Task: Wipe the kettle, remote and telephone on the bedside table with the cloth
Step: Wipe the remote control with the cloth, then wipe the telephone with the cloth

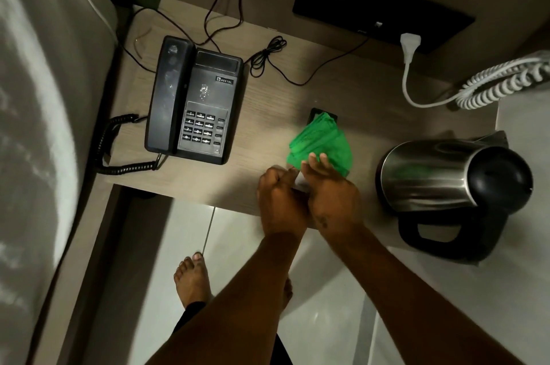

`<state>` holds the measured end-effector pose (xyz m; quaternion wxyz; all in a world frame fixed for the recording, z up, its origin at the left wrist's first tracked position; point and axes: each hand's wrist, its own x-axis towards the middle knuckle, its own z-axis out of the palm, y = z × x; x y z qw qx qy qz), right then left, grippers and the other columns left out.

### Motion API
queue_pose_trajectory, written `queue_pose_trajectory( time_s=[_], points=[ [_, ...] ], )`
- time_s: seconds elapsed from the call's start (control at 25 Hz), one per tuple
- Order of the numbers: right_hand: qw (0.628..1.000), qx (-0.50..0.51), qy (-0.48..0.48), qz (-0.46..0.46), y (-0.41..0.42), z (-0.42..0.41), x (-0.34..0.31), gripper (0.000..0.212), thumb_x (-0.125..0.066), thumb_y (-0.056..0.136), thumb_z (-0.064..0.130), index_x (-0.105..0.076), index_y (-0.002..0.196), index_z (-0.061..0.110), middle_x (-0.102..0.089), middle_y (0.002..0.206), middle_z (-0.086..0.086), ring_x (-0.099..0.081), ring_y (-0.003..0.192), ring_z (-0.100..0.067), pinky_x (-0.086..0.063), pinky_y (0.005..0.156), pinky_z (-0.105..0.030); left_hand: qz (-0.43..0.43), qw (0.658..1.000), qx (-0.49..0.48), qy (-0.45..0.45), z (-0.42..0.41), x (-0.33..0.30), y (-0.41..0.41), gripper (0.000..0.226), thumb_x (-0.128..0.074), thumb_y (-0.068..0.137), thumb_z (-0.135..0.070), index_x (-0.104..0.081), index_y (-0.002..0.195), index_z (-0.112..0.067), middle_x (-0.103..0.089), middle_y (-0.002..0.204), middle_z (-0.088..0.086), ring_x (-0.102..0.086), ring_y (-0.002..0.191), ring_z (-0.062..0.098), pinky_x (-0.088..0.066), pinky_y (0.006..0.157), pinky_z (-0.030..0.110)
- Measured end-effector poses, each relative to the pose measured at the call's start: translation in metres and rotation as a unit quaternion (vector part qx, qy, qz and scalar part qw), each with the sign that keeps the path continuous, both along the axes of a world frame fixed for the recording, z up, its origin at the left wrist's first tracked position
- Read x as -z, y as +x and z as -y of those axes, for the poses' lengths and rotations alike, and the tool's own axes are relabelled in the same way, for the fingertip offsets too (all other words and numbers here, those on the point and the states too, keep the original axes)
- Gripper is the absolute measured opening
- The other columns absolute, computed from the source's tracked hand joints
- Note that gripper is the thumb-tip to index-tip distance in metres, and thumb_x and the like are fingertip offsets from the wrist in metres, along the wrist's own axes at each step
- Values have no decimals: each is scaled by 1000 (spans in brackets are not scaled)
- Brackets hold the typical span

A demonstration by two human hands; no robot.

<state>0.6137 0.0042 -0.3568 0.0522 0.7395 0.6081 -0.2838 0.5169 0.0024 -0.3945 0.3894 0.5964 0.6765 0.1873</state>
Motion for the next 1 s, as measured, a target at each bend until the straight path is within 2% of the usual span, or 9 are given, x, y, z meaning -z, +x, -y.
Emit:
queue_pose_trajectory(
  time_s=[0.08,0.2,0.36,0.48,0.52,0.68,0.72,0.84,1.0],
  points=[
    [991,94,88,-27,2,-9,-8,47,-48,93,7,-45,138,19,-39,152,-4,-31,142,-21,-27,116,-33,7,1000,-7,-21,2,-2,0,32,-77,77,-10,-72,108,-14,-64,112,13,-57,106,32,-51,93,47],
    [919,305,232,-94,12,-35,-22,39,-55,86,-2,-60,123,10,-64,126,-12,-60,115,-25,-38,97,-15,27,998,-1,-60,-2,-6,2,61,-86,70,-36,-64,122,-16,-61,120,8,-53,115,28,-49,100,48],
    [753,564,237,-244,44,-66,-40,42,-50,83,-10,-58,122,5,-67,117,-15,-66,97,-20,-54,89,-31,-42,999,-1,23,-8,-25,-46,104,-80,65,-69,-41,146,-17,-50,145,11,-42,134,29,-34,112,45],
    [711,589,228,-311,32,-84,-50,43,-46,82,-11,-63,117,10,-72,100,-6,-71,90,-19,-59,83,-34,-94,988,-97,80,-29,-30,-107,130,-80,59,-77,-23,155,-12,-28,160,19,-27,146,39,-19,120,57],
    [722,562,244,-320,16,-94,-55,45,-45,82,-11,-63,117,11,-70,96,-2,-70,87,-14,-58,80,-27,-107,985,-110,78,-41,-28,-122,138,-81,56,-79,-16,157,-10,-21,163,19,-21,149,41,-15,120,60],
    [870,314,346,-156,-78,-149,-57,49,-48,81,-11,-55,127,4,-52,118,-11,-50,97,-10,-33,78,7,-133,987,-81,42,-83,-12,-142,152,-78,49,-83,-6,158,-5,-15,165,21,-14,153,40,-11,123,59],
    [896,243,343,-143,-98,-160,-51,51,-50,80,-11,-54,128,4,-49,120,-13,-50,102,-15,-34,84,3,-129,988,-79,38,-87,-9,-143,153,-79,48,-82,-6,158,-5,-17,165,22,-14,153,40,-12,124,58],
    [961,39,266,-67,-130,-180,-24,41,-55,78,-4,-60,117,8,-50,124,-16,-50,112,-32,-48,95,-36,-105,990,-86,34,-91,-4,-145,150,-79,49,-79,-6,158,-6,-19,164,21,-17,152,39,-14,124,55],
    [965,5,258,-50,-132,-187,-11,25,-55,84,2,-64,106,5,-55,114,-18,-50,107,-36,-49,87,-47,-77,990,-106,48,-90,0,-149,145,-77,51,-79,-10,158,-7,-27,159,21,-24,148,38,-20,122,54]
  ],
)
